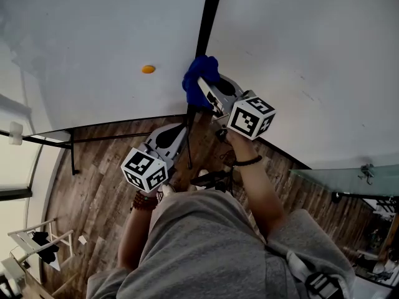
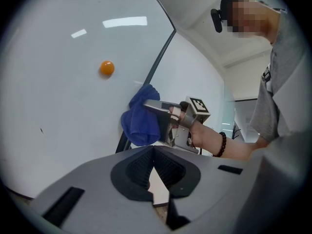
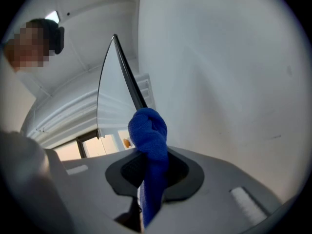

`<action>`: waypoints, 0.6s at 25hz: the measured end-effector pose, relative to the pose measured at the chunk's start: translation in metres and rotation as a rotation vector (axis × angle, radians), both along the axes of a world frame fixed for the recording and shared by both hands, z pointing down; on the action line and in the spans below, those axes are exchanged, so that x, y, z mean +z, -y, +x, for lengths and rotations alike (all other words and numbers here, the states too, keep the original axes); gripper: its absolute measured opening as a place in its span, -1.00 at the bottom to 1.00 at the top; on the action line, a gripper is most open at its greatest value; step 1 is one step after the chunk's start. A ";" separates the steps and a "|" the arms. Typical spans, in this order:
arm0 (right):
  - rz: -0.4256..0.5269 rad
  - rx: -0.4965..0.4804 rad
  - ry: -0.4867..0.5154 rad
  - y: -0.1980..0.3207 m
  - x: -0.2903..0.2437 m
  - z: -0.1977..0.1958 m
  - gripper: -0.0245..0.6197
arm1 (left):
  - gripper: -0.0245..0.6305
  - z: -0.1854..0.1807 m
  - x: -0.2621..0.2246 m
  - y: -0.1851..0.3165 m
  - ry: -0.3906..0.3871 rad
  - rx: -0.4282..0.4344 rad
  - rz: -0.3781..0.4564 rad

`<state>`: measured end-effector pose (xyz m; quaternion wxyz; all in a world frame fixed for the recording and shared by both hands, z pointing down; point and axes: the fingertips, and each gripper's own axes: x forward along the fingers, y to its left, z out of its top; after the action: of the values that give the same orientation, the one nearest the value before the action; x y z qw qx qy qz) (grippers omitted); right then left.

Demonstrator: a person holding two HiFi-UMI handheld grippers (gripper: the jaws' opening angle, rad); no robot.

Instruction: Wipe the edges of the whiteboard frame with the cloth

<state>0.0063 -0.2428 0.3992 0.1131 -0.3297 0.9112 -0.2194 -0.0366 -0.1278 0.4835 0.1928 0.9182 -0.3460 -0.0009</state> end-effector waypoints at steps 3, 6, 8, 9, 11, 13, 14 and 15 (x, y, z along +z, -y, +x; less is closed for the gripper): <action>-0.064 -0.077 0.087 -0.009 0.002 -0.009 -0.71 | -0.90 -0.005 0.003 0.001 0.002 -0.011 -0.007; -0.116 -0.104 0.115 -0.003 0.010 -0.013 -0.72 | -0.90 -0.006 0.004 0.002 0.005 -0.014 -0.009; -0.166 -0.123 0.139 -0.001 0.016 -0.015 -0.72 | -0.90 -0.004 0.004 0.002 0.004 -0.014 -0.009; -0.192 -0.131 0.154 0.000 0.019 -0.016 -0.72 | -0.90 -0.004 0.005 0.001 0.004 -0.015 -0.010; -0.238 -0.136 0.183 0.001 0.026 -0.018 -0.72 | -0.90 -0.004 0.006 0.002 0.003 -0.019 -0.012; -0.270 -0.142 0.227 0.001 0.029 -0.019 -0.73 | -0.90 -0.004 0.007 0.002 0.001 -0.021 -0.013; -0.283 -0.148 0.254 0.000 0.029 -0.020 -0.73 | -0.90 -0.004 0.007 0.001 0.001 -0.022 -0.013; -0.296 -0.156 0.277 0.000 0.029 -0.020 -0.73 | -0.90 -0.005 0.008 0.001 0.001 -0.024 -0.014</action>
<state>-0.0138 -0.2428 0.4280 0.1701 -0.2379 0.8677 -0.4019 -0.0413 -0.1287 0.4911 0.1988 0.9126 -0.3573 -0.0003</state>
